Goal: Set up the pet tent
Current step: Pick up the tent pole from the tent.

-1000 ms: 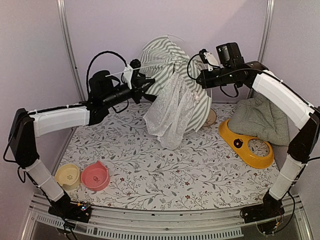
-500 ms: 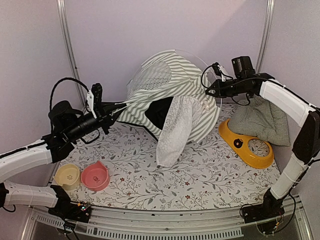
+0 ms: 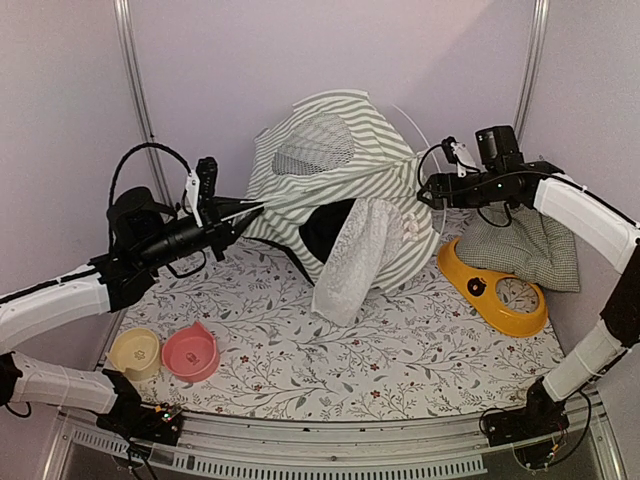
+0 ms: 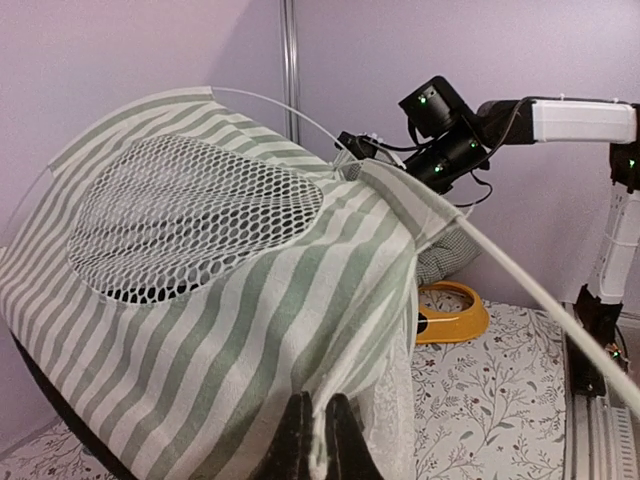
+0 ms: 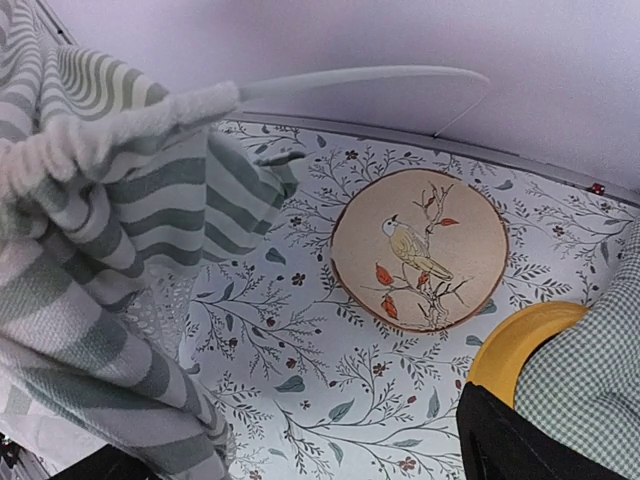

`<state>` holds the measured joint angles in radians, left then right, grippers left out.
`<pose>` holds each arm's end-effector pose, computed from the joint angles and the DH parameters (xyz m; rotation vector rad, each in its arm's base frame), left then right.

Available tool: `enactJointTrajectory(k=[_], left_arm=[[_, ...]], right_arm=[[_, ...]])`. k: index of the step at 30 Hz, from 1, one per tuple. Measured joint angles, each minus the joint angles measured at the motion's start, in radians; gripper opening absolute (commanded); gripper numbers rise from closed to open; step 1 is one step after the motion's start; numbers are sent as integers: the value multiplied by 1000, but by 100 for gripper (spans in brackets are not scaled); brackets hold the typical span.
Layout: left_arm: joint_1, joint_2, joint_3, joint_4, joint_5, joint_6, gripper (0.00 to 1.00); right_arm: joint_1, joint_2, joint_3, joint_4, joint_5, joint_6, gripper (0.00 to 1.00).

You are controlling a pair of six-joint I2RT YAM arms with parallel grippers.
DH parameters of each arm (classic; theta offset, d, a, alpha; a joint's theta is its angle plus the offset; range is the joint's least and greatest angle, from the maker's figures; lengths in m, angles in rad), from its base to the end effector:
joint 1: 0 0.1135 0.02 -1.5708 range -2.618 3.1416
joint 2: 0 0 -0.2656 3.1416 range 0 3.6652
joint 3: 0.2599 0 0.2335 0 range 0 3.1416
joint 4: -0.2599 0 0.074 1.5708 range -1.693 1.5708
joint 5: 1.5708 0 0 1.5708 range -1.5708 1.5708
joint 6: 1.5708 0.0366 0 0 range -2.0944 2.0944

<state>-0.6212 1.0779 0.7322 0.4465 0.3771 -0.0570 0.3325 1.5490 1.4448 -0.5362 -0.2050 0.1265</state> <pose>0.1828 -0.1474 0.3383 0.7213 1.3518 -0.8215 0.3123 0.1157 0.3496 -0.3445 2.2111 0.4790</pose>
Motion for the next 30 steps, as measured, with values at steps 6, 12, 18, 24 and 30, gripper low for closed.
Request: enactJointTrajectory(k=[6,12,18,24,30], left_arm=[[3,43,59,-18,30,-8,0],[7,55,107,-45,67,-7,0],[13,54,131,-90,90,-6,0],[13,48,141,-151,137,8,0],[14,48,178,-205,196,21,0]], right_arm=[[79,-121,-22,11,174,-74,99],[229,-279,-103,144,276,-216,99],[234,-303,-95,192,327,-306,99],[332,-301,-109,286,188,-428,97],[531,-211,-71,476,-15,-638,94]])
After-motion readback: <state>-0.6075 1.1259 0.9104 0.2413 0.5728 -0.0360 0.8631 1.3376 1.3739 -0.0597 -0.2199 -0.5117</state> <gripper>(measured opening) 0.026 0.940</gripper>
